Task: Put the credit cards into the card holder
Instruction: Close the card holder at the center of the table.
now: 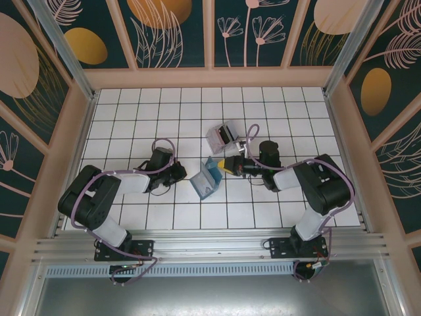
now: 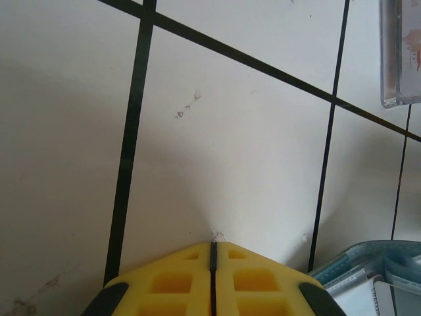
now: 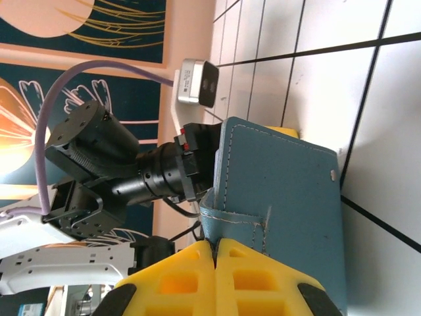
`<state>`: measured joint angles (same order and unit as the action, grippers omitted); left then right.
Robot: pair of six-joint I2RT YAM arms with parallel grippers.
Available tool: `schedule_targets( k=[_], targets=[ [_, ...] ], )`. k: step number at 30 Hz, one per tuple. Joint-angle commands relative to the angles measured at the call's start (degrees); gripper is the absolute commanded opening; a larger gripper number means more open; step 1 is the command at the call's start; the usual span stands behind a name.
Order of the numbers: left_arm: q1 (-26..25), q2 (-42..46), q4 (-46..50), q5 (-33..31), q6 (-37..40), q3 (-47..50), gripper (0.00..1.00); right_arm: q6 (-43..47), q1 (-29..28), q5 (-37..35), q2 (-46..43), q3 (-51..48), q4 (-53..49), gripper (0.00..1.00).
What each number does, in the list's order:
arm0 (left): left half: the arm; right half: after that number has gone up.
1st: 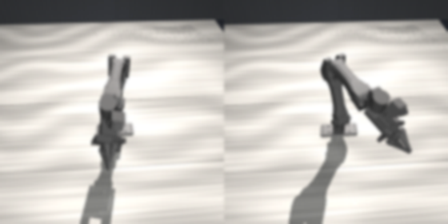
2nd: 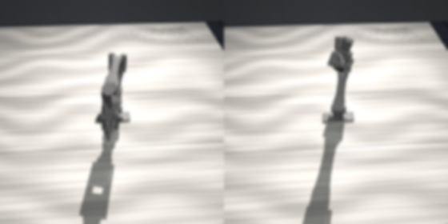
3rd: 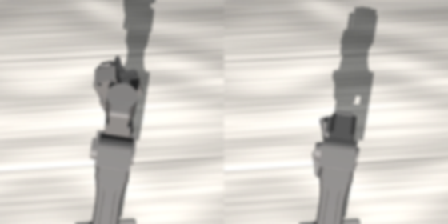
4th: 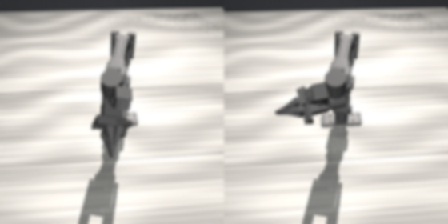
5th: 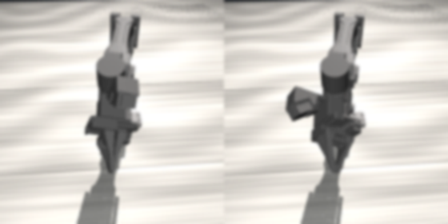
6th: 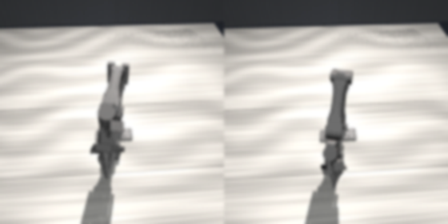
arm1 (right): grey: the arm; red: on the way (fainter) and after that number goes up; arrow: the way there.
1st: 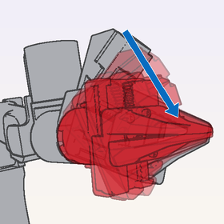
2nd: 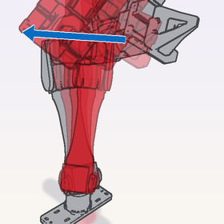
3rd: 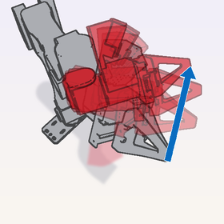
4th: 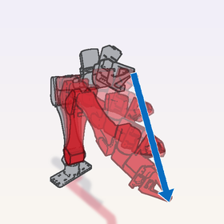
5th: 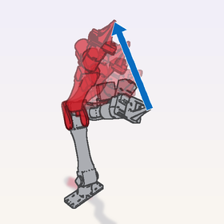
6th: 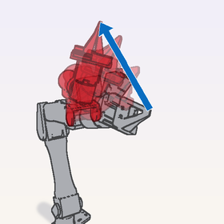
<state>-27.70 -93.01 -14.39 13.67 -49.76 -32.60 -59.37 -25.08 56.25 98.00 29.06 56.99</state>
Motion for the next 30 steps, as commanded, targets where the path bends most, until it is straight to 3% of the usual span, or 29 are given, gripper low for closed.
schedule_targets(
  k=[1, 12, 17, 25, 30],
  targets=[
    [-2.32, -7.3, 4.86, 1.83, 0.65, 2.01, 0.1, -2.61, -1.33, 2.83, 1.17, -0.34, 7.12, 0.0],
    [-2.35, -8.07, 3.04, 2.71, -0.24, 2.22, 0.1, 0.66, -7.52, 0.61, 0.48, 3.11, -0.14, 0.0],
    [-2.35, -5.55, 5.77, 1.71, 0.68, 2.63, 0.1, 0.62, -6.62, -0.87, 0.4, 2.19, -0.65, 0.0],
    [-2.34, 5.73, 12.08, -0.67, 0.62, 2.07, 0.11, 0.86, -2.87, -3.64, -0.52, 0.54, -1.7, 0.0],
    [-2.26, 5.54, 14.1, -2.46, 1.26, 1.22, 0.1, 5.34, -3.94, -6.08, -1.64, 1.03, -7.55, 0.0]
  ],
)
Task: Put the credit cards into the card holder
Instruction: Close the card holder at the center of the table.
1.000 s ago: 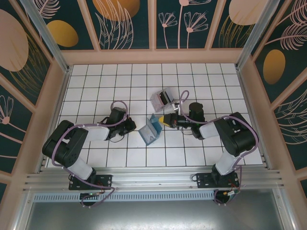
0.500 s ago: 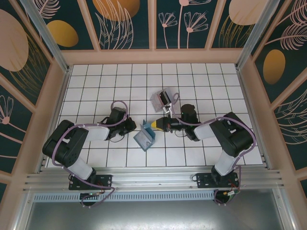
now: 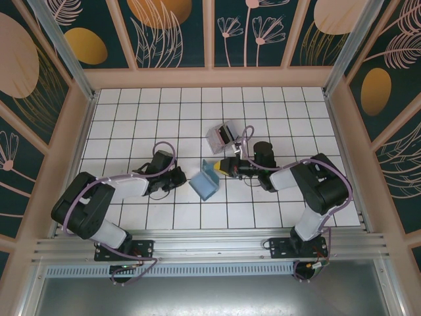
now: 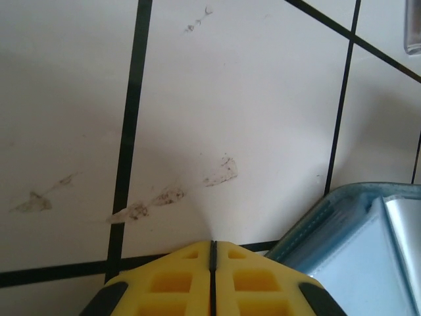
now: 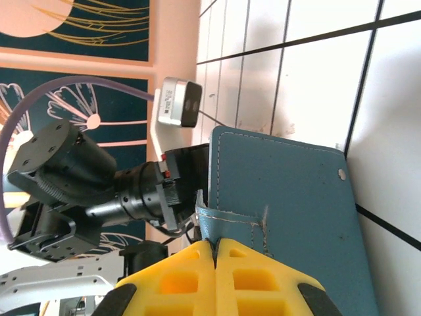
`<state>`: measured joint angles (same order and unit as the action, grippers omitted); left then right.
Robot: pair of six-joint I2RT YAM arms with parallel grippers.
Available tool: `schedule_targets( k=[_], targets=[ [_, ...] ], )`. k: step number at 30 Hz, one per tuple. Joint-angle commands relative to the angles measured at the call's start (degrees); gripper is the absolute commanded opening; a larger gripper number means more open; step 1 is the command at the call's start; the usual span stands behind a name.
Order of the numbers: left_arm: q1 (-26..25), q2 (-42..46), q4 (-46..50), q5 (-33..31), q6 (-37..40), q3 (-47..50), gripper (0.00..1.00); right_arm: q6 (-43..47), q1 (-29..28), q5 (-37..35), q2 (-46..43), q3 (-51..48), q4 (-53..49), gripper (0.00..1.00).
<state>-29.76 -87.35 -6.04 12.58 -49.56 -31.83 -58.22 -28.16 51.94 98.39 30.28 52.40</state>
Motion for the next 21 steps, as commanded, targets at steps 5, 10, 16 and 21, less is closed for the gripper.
schedule_targets(
  k=[5, 10, 16, 21],
  targets=[
    [-0.21, -4.51, 1.74, -0.02, 0.04, 1.85, 0.1, 18.69, -5.75, -9.26, -6.51, 5.27, -24.1, 0.0],
    [-0.21, -10.36, -7.33, 5.81, -2.77, 3.32, 0.1, 24.26, -11.09, -13.92, -6.98, 9.84, -33.13, 0.0],
    [-0.21, -10.48, -4.43, 3.37, -0.93, 2.23, 0.09, 29.65, -17.04, -18.25, -1.55, 15.4, -41.82, 0.0],
    [0.39, -12.58, -3.08, 2.09, 0.23, 2.08, 0.08, 34.08, -21.67, -23.37, 3.33, 20.43, -49.14, 0.01]
  ],
)
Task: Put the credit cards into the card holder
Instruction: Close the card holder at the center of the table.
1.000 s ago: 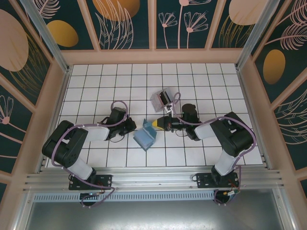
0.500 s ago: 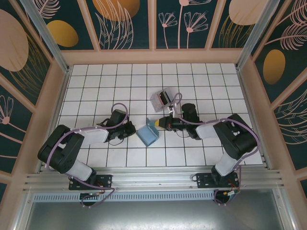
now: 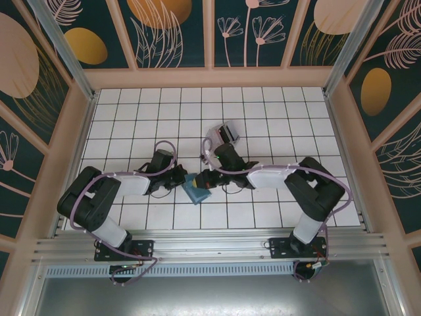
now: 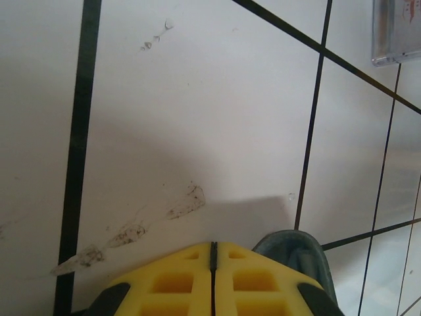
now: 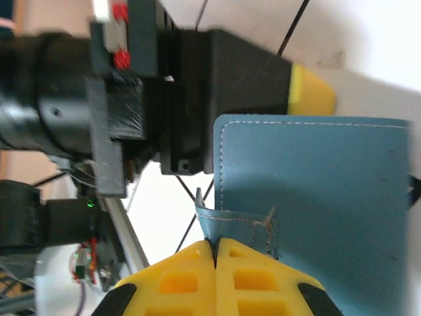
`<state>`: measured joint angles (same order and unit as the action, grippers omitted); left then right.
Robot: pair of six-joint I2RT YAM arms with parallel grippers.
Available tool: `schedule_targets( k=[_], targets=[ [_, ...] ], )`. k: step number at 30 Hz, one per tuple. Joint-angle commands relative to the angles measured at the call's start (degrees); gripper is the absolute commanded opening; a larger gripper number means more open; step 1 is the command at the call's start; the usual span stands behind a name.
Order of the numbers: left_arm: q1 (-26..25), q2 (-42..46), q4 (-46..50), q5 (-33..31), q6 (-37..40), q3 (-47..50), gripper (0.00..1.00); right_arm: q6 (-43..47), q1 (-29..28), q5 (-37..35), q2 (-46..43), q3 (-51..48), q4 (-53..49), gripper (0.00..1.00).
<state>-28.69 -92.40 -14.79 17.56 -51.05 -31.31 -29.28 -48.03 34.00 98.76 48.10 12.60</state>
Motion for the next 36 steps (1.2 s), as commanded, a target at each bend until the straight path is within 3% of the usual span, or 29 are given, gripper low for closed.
schedule_targets(
  k=[1, 6, 11, 18, 19, 20, 24, 26, 29, 36],
  targets=[
    [-0.38, -7.69, 5.71, -2.87, 1.8, 1.47, 0.08, 6.01, -2.5, -6.54, 3.92, 3.59, -10.9, 0.01],
    [4.41, -3.96, 8.2, -2.7, 3.7, 0.96, 0.08, 7.39, -4.61, -9.53, 7.05, 5.13, -13.78, 0.04],
    [7.32, 2.02, 16.17, -6.12, 7.7, -2.94, 0.09, 7.31, -4.62, -10.96, 5.6, 6.07, -14.32, 0.3],
    [7.32, 7.44, 19.83, -2.86, 9.88, -6.71, 0.11, 5.94, -3.04, -9.13, -0.2, 7.18, -14.67, 0.44],
    [7.29, 8.89, 20.1, -2.43, 10.36, -6.96, 0.11, 5.62, -2.53, -9.1, -1.51, 6.76, -14.69, 0.47],
    [7.33, 10.35, 20.2, -2.02, 11.36, -7.39, 0.11, 5.15, -2.02, -9.49, -2.9, 6.13, -14.62, 0.59],
    [7.33, 15.06, 24.52, -6.54, 14.92, -9.41, 0.12, 2.08, 0.98, -13.23, -9.14, 2.28, -13.57, 0.68],
    [7.33, 17.2, 23.15, -3.6, 15.06, -9.11, 0.12, -1.56, 4.08, -15.11, -12.04, -1.1, -12.66, 0.68],
    [6.88, 19.03, 19.05, 3.49, 13.12, -7.61, 0.13, -6.19, 9.16, -12.48, -12.98, -6.28, -10.89, 0.66],
    [-2.88, 13.6, 24.36, 2.93, 10.64, -11.91, 0.13, -9.48, 9.1, -10.63, -9.45, -9.13, -8.41, 0.56]
  ],
)
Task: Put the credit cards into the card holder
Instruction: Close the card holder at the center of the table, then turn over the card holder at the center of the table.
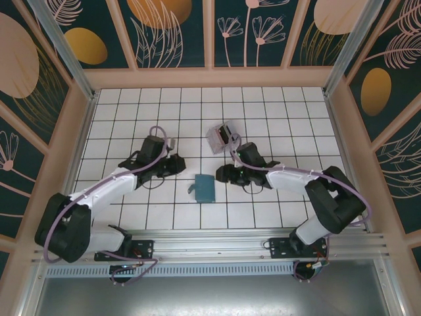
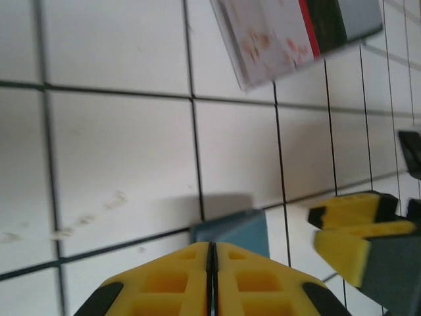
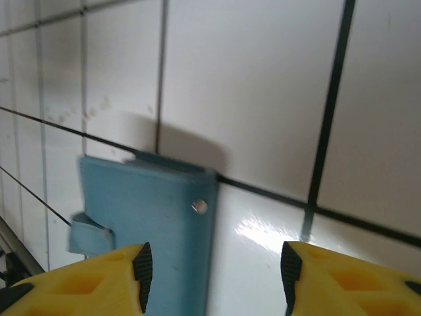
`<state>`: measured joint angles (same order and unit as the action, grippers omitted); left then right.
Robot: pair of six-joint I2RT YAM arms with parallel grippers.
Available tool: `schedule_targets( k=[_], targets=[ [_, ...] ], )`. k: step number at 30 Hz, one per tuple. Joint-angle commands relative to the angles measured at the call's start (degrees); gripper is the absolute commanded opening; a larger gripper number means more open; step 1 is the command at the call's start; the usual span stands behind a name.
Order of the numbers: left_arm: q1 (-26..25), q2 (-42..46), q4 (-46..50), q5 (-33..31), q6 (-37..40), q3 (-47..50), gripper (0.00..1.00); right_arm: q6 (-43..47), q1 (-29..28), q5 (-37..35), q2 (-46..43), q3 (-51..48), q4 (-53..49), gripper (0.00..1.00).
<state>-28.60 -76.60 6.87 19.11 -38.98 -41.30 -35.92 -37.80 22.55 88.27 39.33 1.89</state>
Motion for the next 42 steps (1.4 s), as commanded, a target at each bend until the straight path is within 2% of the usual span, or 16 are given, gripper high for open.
schedule_targets(
  k=[1, 4, 7, 14, 18, 23, 26, 29, 32, 34, 38, 42],
  targets=[
    [-4.15, -2.99, 2.71, 1.36, -2.28, -1.86, 0.12, -2.72, -1.43, 0.37, 1.44, -0.16, 2.03, 0.56],
    [-6.31, -4.28, 4.38, 0.99, -3.53, -1.31, 0.12, -3.26, -2.36, -0.52, 1.55, -0.22, 2.08, 0.55],
    [-6.94, -6.5, 2.68, 5.83, -3.83, 1.25, 0.12, -3.62, -3.13, 0.1, 3.09, -0.07, 2.99, 0.55],
    [-7.38, -10.14, 3.78, 2.37, -2.81, 4.32, 0.12, -5.56, -6.68, 0.89, 7.05, 1.76, 4.73, 0.55],
    [-7.38, -13.44, 0.81, 2.31, -3.47, 5.95, 0.12, -7.42, -8.0, 1.66, 8.3, 1.47, 6.87, 0.58],
    [-7.43, -15.59, -3.32, 3.07, -4.98, 8.22, 0.12, -10.3, -8.33, 4.86, 9.2, 0.58, 12.67, 0.57],
    [-7.39, -16.02, -4.09, 2.77, -5.28, 8.62, 0.11, -10.85, -8.83, 6.17, 10.02, 1.73, 14.21, 0.53],
    [-7.35, -16.21, -5.39, 2.63, -5.96, 8.74, 0.11, -10.47, -9.82, 6.74, 11.51, 3.4, 14.7, 0.43],
    [-7.38, -16.24, -6.3, 1.83, -6.7, 8.48, 0.12, -10.31, -10.14, 7.24, 12.68, 3.61, 15.55, 0.21],
    [-7.4, -15.06, -4.76, -0.79, -6.9, 7.6, 0.18, -8.13, -9.55, 3.91, 11.43, 3.71, 11.78, 0.14],
    [-7.23, -10.99, -0.09, -8.06, -6.95, 4.87, 0.2, 0.36, -6.69, -9.19, 4.65, 5.5, -3.83, 0.12],
    [-6.4, -8.71, 0.77, -12.22, -7.32, 3.07, 0.21, 7.65, -4.57, -28.69, -3.34, 9.88, -22.21, 0.11]
  ],
)
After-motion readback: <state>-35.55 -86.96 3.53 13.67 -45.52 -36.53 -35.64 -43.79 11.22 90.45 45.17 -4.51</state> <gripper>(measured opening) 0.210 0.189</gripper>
